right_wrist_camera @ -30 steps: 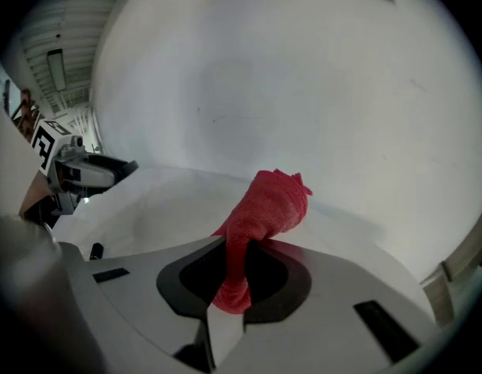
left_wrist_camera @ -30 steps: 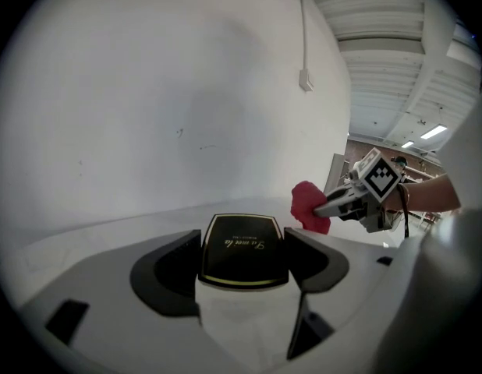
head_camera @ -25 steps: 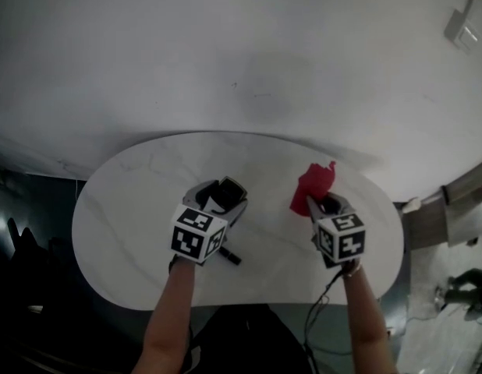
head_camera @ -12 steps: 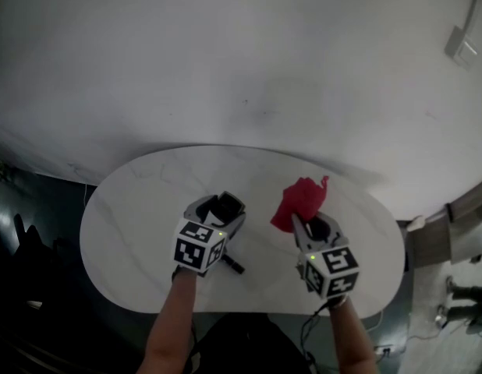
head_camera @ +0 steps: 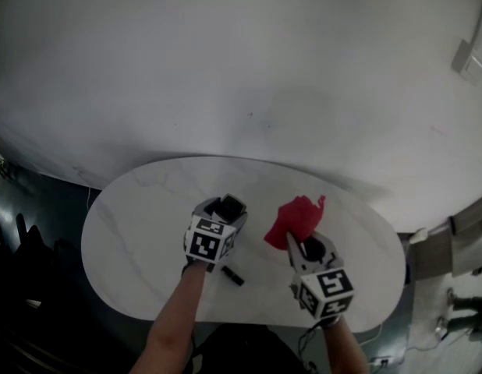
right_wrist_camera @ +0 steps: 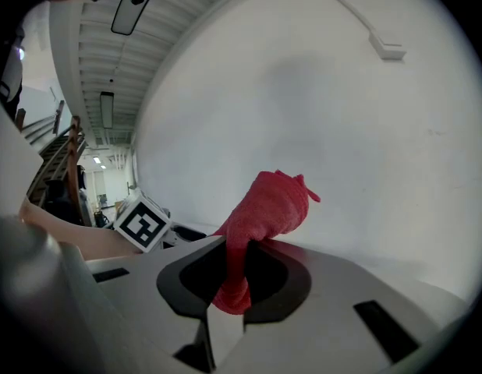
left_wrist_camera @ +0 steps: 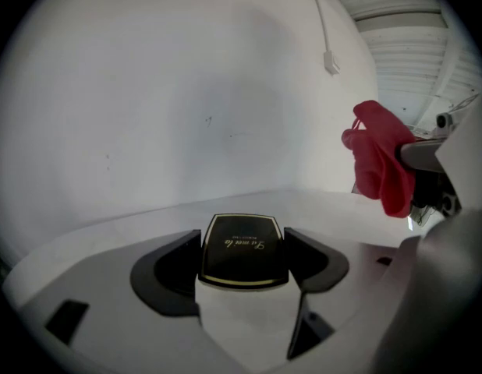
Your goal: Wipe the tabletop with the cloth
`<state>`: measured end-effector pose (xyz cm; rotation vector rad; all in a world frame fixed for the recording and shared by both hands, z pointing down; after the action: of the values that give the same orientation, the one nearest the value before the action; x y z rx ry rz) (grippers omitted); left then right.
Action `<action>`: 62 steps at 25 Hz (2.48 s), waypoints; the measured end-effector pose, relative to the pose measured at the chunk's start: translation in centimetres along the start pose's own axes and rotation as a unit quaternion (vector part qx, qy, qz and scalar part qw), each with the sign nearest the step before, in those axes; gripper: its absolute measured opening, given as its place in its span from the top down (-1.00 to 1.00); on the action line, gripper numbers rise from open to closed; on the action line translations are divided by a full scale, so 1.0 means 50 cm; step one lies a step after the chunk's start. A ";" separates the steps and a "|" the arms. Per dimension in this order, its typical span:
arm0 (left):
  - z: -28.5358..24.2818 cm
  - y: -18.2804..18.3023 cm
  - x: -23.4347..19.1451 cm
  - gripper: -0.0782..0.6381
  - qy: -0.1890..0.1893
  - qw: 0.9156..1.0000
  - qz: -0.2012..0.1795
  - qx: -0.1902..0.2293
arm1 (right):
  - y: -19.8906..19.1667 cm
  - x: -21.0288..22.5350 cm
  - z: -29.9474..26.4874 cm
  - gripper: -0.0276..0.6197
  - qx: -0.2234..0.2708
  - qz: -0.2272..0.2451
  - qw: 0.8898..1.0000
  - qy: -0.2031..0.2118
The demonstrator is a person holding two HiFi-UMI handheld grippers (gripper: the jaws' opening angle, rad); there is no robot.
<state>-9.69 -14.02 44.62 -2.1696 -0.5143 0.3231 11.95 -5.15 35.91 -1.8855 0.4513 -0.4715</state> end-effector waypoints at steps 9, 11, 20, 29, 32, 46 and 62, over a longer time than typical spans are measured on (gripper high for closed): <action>-0.123 0.010 -0.016 -0.16 0.007 0.999 -0.001 -0.035 | -0.009 0.017 -0.014 0.77 -0.021 -0.007 1.000 -0.008; -0.146 0.017 -0.020 -0.16 0.005 0.999 0.003 -0.040 | -0.010 0.023 -0.018 0.77 -0.025 -0.012 1.000 -0.009; -0.212 0.026 -0.037 -0.16 0.008 0.996 -0.013 -0.086 | -0.010 0.028 -0.035 0.77 -0.040 -0.007 0.999 -0.008; -0.228 0.019 -0.037 -0.16 0.003 0.994 -0.017 -0.106 | -0.015 0.032 -0.051 0.77 -0.044 -0.021 0.999 -0.009; -0.226 0.018 -0.034 -0.16 -0.001 0.994 -0.020 -0.107 | -0.017 0.029 -0.050 0.77 -0.049 -0.023 0.999 -0.009; -0.069 0.078 -0.012 -0.04 0.001 0.999 -0.025 0.026 | -0.003 0.018 -0.027 0.77 -0.032 -0.003 0.999 -0.012; 0.173 0.077 0.023 0.76 0.038 0.988 0.001 0.147 | 0.003 -0.008 -0.012 0.77 0.001 -0.008 1.000 0.005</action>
<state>-11.21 -9.57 36.30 -1.8881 -0.3941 0.2956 11.30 -5.46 35.94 -1.8875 0.4422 -0.4926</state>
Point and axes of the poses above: the fingertips, and each gripper's own axes: z backward along the fingers, x to its right, y out of its top, the point moved 8 cm from there along z, backward along the fingers
